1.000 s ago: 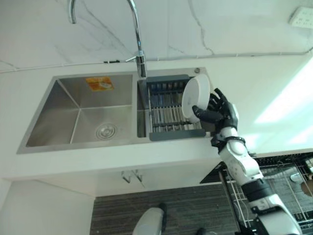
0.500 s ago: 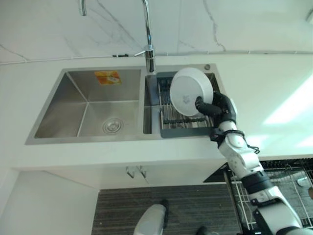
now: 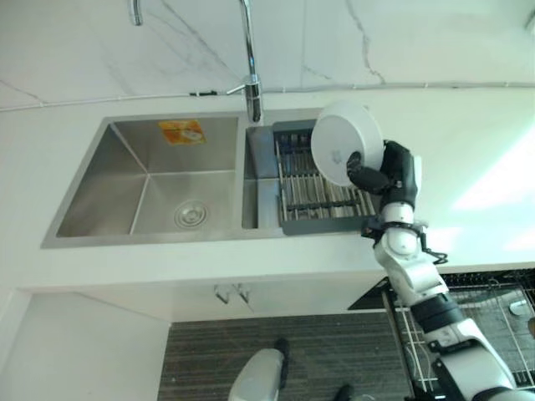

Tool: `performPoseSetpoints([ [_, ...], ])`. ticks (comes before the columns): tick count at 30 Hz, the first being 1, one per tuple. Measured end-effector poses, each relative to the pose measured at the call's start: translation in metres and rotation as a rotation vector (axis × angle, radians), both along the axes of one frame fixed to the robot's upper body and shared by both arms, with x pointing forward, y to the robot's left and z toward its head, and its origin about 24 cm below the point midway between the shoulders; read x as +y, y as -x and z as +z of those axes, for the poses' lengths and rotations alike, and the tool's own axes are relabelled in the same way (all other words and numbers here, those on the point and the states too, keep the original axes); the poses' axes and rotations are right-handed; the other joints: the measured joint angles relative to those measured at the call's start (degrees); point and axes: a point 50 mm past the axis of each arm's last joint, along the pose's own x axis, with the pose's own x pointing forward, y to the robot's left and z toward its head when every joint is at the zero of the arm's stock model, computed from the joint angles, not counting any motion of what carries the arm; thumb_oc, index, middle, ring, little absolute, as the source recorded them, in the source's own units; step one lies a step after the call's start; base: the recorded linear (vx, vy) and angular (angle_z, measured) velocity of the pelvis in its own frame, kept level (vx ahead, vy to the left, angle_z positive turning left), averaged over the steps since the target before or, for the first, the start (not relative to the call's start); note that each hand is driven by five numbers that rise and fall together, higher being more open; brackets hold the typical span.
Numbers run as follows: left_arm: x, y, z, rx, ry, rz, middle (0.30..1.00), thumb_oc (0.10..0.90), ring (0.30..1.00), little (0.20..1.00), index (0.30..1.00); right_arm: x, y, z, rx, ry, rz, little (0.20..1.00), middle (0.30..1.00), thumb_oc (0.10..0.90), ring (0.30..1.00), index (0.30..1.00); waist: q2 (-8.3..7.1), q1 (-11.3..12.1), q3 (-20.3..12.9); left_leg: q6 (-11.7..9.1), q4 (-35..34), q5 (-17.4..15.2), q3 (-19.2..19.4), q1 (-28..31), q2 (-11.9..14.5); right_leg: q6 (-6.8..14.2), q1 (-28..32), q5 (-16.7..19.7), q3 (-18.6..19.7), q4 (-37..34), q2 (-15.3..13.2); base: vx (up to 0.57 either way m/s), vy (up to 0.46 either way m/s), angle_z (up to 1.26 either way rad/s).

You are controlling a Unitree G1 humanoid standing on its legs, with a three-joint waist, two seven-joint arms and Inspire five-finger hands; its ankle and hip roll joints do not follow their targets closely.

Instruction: Place the dishes in the dishwasher.

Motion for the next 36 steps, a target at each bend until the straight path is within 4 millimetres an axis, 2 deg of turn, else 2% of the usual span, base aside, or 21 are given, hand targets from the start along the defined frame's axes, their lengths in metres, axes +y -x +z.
performPoseSetpoints([
  [5,0.001,-0.001,0.0,-0.004,-0.007,0.007,0.9,0.8,0.9,0.9,0.9,0.008,0.017,0.027,-0.22,-0.064,0.045,0.3,0.3,0.4,0.3,0.3,-0.41,-0.3,0.0,-0.3,-0.5,0.0,1.0,1.9,0.6,-0.1,0.9,0.0,1.1,-0.1,0.3,-0.06,-0.074,-0.13],
  [7,0.003,-0.007,0.0,-0.011,-0.012,0.016,0.9,0.8,0.9,0.9,0.9,0.013,0.033,0.047,-0.366,-0.134,0.115,0.3,0.3,0.4,0.3,0.3,-1.13,-2.5,-0.1,-0.6,-1.1,0.0,2.0,3.3,1.4,-0.5,1.1,-0.2,2.3,0.2,0.7,-0.11,-0.151,-0.39],
  [9,0.007,-0.012,0.002,-0.023,-0.029,0.034,0.9,0.8,0.9,0.9,0.9,0.011,0.059,0.055,-0.466,-0.21,0.153,0.3,0.3,0.4,0.3,0.3,-2.53,-6.8,-2.6,-1.5,-2.1,0.4,3.8,5.0,3.2,-1.0,0.8,0.1,4.2,0.4,2.1,-0.12,-0.171,-0.53],
  [11,0.009,-0.004,0.0,0.011,-0.04,0.037,0.9,0.8,0.9,0.9,0.9,-0.001,0.07,0.057,-0.503,-0.223,0.123,0.3,0.3,0.4,0.3,0.3,-2.77,-8.1,-4.2,-1.9,-2.3,0.5,5.4,5.6,4.2,-1.6,0.2,0.0,5.4,0.4,2.8,-0.06,-0.097,-0.4],
  [12,0.008,0.002,-0.001,0.023,-0.041,0.045,0.9,0.8,0.9,0.9,0.9,-0.007,0.078,0.053,-0.51,-0.223,0.108,0.3,0.3,0.4,0.3,0.3,-2.89,-7.8,-4.9,-2.1,-2.7,0.4,6.3,5.9,4.6,-1.9,-0.2,-0.2,6.2,0.4,3.1,-0.01,-0.047,-0.51],
  [13,0.009,0.01,-0.001,0.041,-0.043,0.052,0.9,0.8,0.9,0.9,0.9,-0.013,0.083,0.047,-0.511,-0.218,0.09,0.3,0.3,0.4,0.3,0.3,-3.04,-8.8,-5.9,-2.5,-2.9,0.1,6.7,6.0,5.1,-1.9,-0.8,-0.2,6.6,0.4,3.3,-0.01,-0.048,-0.48],
  [15,0.008,0.023,-0.002,0.068,-0.046,0.056,0.9,0.8,0.9,0.9,0.9,-0.041,0.099,0.023,-0.439,-0.196,-0.005,0.3,0.3,0.4,0.3,0.3,-3.16,-9.9,-7.9,-2.7,-3.1,0.1,8.7,6.0,6.0,-2.1,-2.0,0.1,7.8,0.5,3.7,-0.03,-0.043,-0.5],
  [18,0.007,0.029,-0.002,0.073,-0.043,0.083,0.9,0.8,0.9,0.9,0.9,-0.067,0.119,-0.011,-0.277,-0.182,-0.102,0.3,0.3,0.4,0.3,0.3,-2.94,-12.2,-8.1,-3.5,-4.3,-0.3,11.5,7.2,7.3,-2.5,-2.8,0.9,8.1,0.3,3.7,0.01,-0.052,-0.61],
  [20,0.007,0.03,-0.002,0.075,-0.043,0.081,0.9,0.8,0.9,0.9,0.9,-0.079,0.129,-0.026,-0.209,-0.177,-0.149,0.3,0.3,0.4,0.3,0.3,-2.92,-14.4,-8.0,-3.6,-4.6,0.2,13.0,8.4,8.1,-2.4,-2.7,1.9,8.5,-0.4,4.2,-0.09,-0.058,-0.51],
  [21,0.007,0.029,-0.002,0.077,-0.046,0.075,0.9,0.8,0.9,0.9,0.9,-0.086,0.135,-0.031,-0.183,-0.174,-0.168,0.3,0.3,0.4,0.3,0.3,-2.84,-14.9,-8.0,-3.8,-5.0,0.4,13.6,8.7,8.6,-2.5,-2.8,2.3,8.9,-1.0,4.7,-0.08,-0.07,-0.6],
  [22,0.007,0.037,-0.002,0.102,-0.048,0.083,0.9,0.8,0.9,0.9,0.9,-0.093,0.137,-0.032,-0.176,-0.185,-0.196,0.3,0.3,0.4,0.3,0.3,-2.52,-16.7,-7.8,-4.1,-5.5,0.4,14.9,9.0,9.5,-2.9,-3.0,3.0,9.3,-1.8,5.3,-0.07,-0.066,-0.56],
  [23,0.006,0.035,-0.002,0.099,-0.053,0.083,0.9,0.8,0.9,0.9,0.9,-0.098,0.138,-0.031,-0.185,-0.198,-0.219,0.3,0.3,0.4,0.3,0.3,-2.57,-17.5,-7.7,-4.2,-5.7,0.4,15.5,9.4,9.8,-2.9,-3.2,3.4,9.4,-2.1,5.5,-0.07,-0.058,-0.52],
  [24,0.007,0.037,-0.002,0.107,-0.058,0.085,0.9,0.8,0.9,0.9,0.9,-0.103,0.141,-0.03,-0.189,-0.197,-0.24,0.3,0.3,0.4,0.3,0.3,-2.87,-17.6,-7.4,-4.6,-6.2,0.8,15.9,10.0,9.9,-2.9,-3.0,3.6,9.6,-2.3,5.7,-0.04,-0.031,-0.2],
  [25,0.006,0.037,-0.002,0.108,-0.059,0.085,0.9,0.8,0.9,0.9,0.9,-0.108,0.143,-0.029,-0.198,-0.187,-0.254,0.3,0.3,0.4,0.3,0.3,-2.36,-17.8,-7.6,-4.6,-6.3,0.8,16.1,10.1,9.9,-3.2,-3.1,3.6,9.6,-2.4,5.9,-0.03,-0.025,-0.15],
  [26,0.006,0.037,-0.003,0.11,-0.062,0.076,0.9,0.8,0.9,0.9,0.9,-0.111,0.143,-0.027,-0.204,-0.184,-0.265,0.3,0.3,0.4,0.3,0.3,-2.77,-17.9,-7.3,-4.7,-6.8,0.7,16.3,10.2,10.0,-3.4,-3.2,3.6,9.6,-2.5,5.9,-0.03,-0.024,-0.12],
  [32,0.003,0.034,-0.003,0.113,-0.07,0.054,0.9,0.8,0.9,0.9,0.9,-0.117,0.14,-0.042,-0.127,-0.144,-0.239,0.3,0.3,0.4,0.3,0.3,-1.99,-18.6,-6.2,-5.0,-8.9,1.2,17.5,12.0,9.8,-3.3,-3.5,3.9,10.4,-2.5,5.9,-0.04,-0.016,-0.17],
  [35,0.002,0.028,-0.002,0.091,-0.07,0.048,0.9,0.8,0.9,0.9,0.9,-0.12,0.136,-0.062,-0.016,-0.169,-0.225,0.3,0.3,0.4,0.3,0.3,-1.33,-18.7,-4.7,-4.9,-9.0,1.3,17.6,11.9,9.7,-3.2,-3.6,4.0,10.6,-2.5,5.9,-0.04,-0.002,-0.01],
  [36,0.002,0.023,-0.001,0.078,-0.073,0.028,0.9,0.8,0.9,0.9,0.9,-0.115,0.131,-0.082,0.069,-0.216,-0.189,0.3,0.3,0.4,0.3,0.3,-1.19,-18.6,-3.7,-4.9,-9.0,1.3,17.6,11.9,9.7,-3.2,-3.6,4.0,10.6,-2.5,5.9,-0.03,0.0,-0.01],
])
